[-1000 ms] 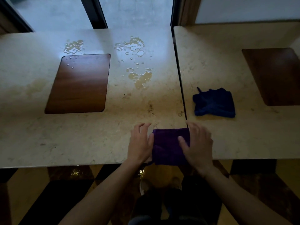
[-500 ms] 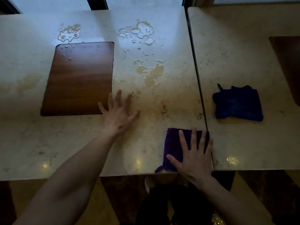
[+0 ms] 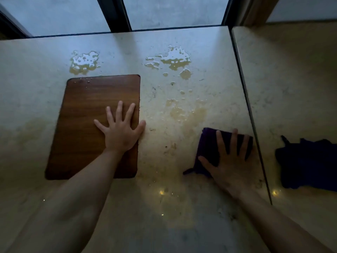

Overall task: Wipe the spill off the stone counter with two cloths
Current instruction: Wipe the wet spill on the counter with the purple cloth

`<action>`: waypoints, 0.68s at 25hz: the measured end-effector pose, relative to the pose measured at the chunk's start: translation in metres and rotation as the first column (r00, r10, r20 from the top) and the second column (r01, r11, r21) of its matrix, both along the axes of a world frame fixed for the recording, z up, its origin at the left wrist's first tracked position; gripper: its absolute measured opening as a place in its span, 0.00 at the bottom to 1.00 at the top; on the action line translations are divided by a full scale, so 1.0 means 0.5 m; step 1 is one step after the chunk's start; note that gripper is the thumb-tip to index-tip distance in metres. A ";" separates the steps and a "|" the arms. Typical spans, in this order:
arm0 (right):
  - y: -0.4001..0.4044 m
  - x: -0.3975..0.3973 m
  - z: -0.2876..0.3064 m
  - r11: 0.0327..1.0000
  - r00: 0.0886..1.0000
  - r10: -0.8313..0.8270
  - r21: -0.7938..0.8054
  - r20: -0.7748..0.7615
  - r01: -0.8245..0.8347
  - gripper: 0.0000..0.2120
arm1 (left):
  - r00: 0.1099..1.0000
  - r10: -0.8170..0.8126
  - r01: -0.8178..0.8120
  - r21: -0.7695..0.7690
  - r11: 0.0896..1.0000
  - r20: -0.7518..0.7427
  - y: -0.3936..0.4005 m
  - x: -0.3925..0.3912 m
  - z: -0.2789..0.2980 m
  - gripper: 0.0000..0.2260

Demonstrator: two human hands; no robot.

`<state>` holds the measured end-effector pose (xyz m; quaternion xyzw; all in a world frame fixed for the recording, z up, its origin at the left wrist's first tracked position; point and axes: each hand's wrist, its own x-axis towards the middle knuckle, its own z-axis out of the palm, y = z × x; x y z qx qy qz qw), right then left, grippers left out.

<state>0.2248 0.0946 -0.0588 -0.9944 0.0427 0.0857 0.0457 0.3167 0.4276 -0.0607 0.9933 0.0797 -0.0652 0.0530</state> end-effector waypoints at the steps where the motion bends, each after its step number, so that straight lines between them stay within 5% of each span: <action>1: 0.004 0.046 -0.001 1.000 1.000 0.003 -0.005 0.021 -0.003 0.48 | 1.000 -0.008 0.008 0.000 1.000 -0.002 0.002 0.001 -0.001 0.33; 5: 0.017 0.241 0.003 0.997 0.999 -0.005 -0.076 0.041 0.008 0.48 | 1.000 0.000 0.001 0.005 1.000 -0.025 0.008 0.007 0.000 0.35; 17: 0.040 0.869 0.015 0.986 0.986 -0.161 0.037 -0.042 0.162 0.50 | 0.999 0.000 0.002 0.047 0.999 -0.054 0.007 0.008 -0.010 0.36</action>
